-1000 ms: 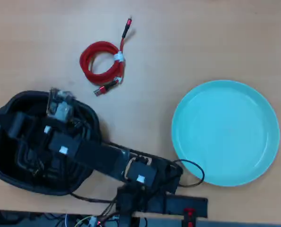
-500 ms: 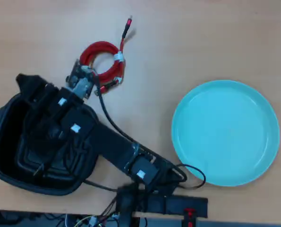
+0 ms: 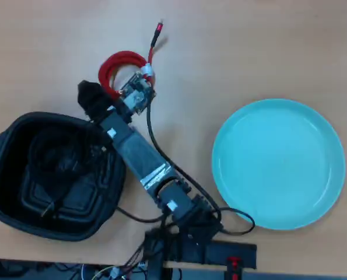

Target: Put a black charging cable in a black bowl and put a red charging cable in a green bowl

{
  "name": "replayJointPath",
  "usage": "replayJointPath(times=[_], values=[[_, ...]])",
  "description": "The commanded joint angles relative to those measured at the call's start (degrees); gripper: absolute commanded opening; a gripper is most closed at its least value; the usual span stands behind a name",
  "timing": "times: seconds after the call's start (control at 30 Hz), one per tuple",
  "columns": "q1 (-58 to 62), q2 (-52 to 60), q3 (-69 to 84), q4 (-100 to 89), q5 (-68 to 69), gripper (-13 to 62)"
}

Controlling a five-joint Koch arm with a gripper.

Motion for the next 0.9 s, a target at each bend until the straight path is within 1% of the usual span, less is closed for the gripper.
replayJointPath(times=[0.0,0.17,0.43,0.73,0.87], values=[[1.32,-0.35,-3.16,-5.27,0.62,34.1],[2.72,-3.6,-3.08,-5.1,3.87,34.2],[4.04,-4.83,-3.08,-5.36,7.29,34.2],[5.01,-7.38,-3.34,-5.63,18.9,33.8],[5.8,-8.53,-4.31,-5.71,27.69,33.4]])
